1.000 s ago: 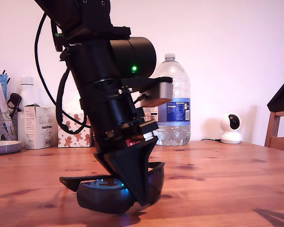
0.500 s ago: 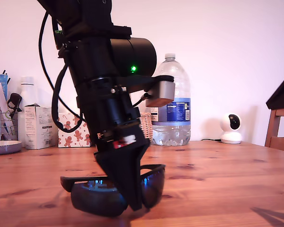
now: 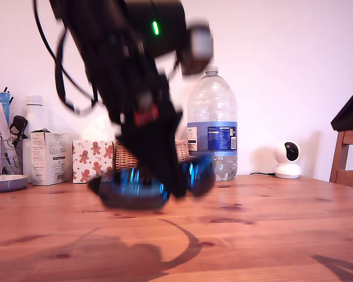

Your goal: Pick up the sunglasses and close them, then place them back on the table

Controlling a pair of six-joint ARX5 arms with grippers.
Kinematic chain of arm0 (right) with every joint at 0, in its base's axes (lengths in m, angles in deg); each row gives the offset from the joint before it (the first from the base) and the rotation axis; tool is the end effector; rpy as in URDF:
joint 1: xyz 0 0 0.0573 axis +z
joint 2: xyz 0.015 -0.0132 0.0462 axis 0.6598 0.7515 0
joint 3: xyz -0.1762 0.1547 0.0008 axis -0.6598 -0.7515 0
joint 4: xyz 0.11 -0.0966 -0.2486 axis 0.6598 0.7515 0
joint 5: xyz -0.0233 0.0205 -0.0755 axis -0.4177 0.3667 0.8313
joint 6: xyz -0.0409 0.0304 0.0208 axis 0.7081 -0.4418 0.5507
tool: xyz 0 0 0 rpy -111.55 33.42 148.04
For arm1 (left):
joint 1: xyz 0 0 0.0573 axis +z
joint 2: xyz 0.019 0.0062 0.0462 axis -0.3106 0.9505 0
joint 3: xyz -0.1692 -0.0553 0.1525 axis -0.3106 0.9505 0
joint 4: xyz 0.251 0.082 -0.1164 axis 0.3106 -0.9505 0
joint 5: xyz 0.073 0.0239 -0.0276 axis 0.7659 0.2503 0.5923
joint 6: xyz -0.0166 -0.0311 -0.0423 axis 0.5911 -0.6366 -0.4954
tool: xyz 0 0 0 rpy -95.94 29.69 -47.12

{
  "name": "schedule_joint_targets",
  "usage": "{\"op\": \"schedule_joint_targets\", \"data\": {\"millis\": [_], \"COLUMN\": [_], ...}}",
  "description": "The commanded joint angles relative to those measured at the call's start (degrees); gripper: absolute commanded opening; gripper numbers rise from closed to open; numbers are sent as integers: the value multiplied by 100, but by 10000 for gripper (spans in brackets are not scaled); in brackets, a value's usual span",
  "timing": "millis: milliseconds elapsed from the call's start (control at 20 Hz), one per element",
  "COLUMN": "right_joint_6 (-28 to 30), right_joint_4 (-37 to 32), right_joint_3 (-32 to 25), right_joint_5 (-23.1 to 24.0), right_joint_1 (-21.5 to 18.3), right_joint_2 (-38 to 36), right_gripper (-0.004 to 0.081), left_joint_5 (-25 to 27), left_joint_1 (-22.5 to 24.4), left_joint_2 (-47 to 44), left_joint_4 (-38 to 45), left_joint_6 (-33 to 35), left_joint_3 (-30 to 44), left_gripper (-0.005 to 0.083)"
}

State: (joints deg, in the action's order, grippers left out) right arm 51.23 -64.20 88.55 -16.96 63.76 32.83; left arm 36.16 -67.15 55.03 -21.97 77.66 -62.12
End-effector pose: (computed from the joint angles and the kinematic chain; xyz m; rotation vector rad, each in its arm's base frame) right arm 0.1823 0.0808 0.1687 0.1476 0.5168 0.4918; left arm 0.2262 -0.2737 0.1631 0.7509 0.9435 -1.2884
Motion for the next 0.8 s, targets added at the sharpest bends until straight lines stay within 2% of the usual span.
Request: {"op": "schedule_joint_targets", "data": {"millis": [0, 100, 250, 400, 750], "right_joint_6": [-232, -463, -955, -1537, -1827], "right_joint_4": [-90, -125, -125, -131, -181], "right_joint_3": [-42, -42, -42, -42, -42], "right_joint_5": [-188, -603, -1182, -1794, -3626], "right_joint_1": [-111, -249, -527, -1012, -2081], "right_joint_2": [20, 20, 20, 20, 111], "right_gripper": [-11, -11, -11, -11, -11], "left_joint_5": [-122, -378, -428, -483, -643], "left_joint_1": [-70, -146, -308, -387, -439], "left_joint_2": [-120, -262, -348, -348, -350], "left_joint_4": [26, 42, 20, -57, -2], "left_joint_6": [22, -24, -20, -17, -20], "left_joint_3": [2, 2, 2, 2, 2], "left_gripper": [29, 5, -16, -17, -19]}}
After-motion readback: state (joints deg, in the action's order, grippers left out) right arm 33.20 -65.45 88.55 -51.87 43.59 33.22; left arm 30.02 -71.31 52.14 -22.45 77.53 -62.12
